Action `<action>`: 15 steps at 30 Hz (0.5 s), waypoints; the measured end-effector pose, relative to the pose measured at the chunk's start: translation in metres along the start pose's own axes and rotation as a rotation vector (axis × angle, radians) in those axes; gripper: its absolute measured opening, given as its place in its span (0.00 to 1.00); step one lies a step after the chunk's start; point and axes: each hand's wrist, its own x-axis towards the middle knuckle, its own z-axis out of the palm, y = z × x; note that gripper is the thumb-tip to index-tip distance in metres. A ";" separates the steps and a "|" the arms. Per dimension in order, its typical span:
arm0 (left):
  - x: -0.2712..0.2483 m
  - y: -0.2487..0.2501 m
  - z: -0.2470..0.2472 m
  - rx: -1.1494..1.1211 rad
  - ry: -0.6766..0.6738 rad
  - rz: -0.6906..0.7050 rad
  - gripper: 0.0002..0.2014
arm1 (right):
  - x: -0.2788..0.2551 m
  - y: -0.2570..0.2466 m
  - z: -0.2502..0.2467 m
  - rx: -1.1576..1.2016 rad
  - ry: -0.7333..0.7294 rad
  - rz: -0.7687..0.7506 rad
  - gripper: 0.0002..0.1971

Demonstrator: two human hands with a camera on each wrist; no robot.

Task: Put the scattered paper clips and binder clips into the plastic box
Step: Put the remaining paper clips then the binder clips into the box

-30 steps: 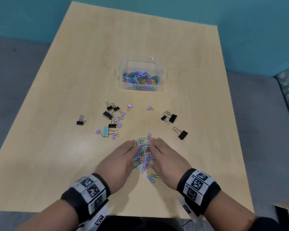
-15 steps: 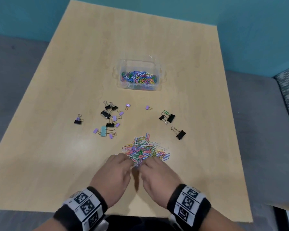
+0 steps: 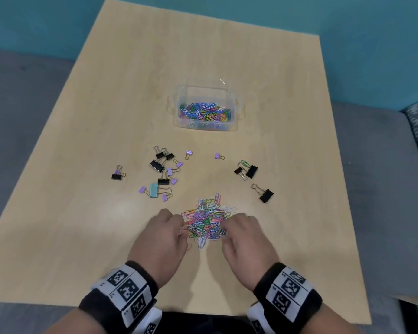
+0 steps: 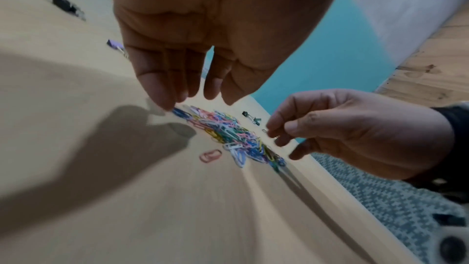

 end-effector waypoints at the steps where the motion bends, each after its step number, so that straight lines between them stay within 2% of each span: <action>1: 0.000 -0.002 0.000 0.014 0.004 -0.017 0.10 | -0.002 0.007 -0.002 0.004 0.046 0.084 0.16; 2: -0.001 -0.005 0.000 0.024 -0.008 -0.029 0.15 | -0.005 0.014 -0.004 -0.001 0.058 0.161 0.20; 4: -0.002 -0.005 0.003 0.046 -0.051 -0.014 0.25 | -0.008 0.021 -0.003 -0.035 -0.013 0.252 0.30; 6: 0.000 0.002 0.010 0.080 -0.075 0.034 0.31 | -0.004 0.017 0.002 -0.061 -0.090 0.240 0.35; 8: 0.007 0.011 0.017 0.108 -0.072 0.058 0.35 | 0.008 0.005 0.009 -0.084 -0.096 0.179 0.39; 11: 0.024 0.024 0.023 0.127 -0.071 0.048 0.34 | 0.032 -0.010 0.016 -0.085 -0.066 0.119 0.36; 15: 0.045 0.029 0.022 0.106 -0.049 0.043 0.23 | 0.050 -0.012 0.014 -0.072 -0.059 0.117 0.23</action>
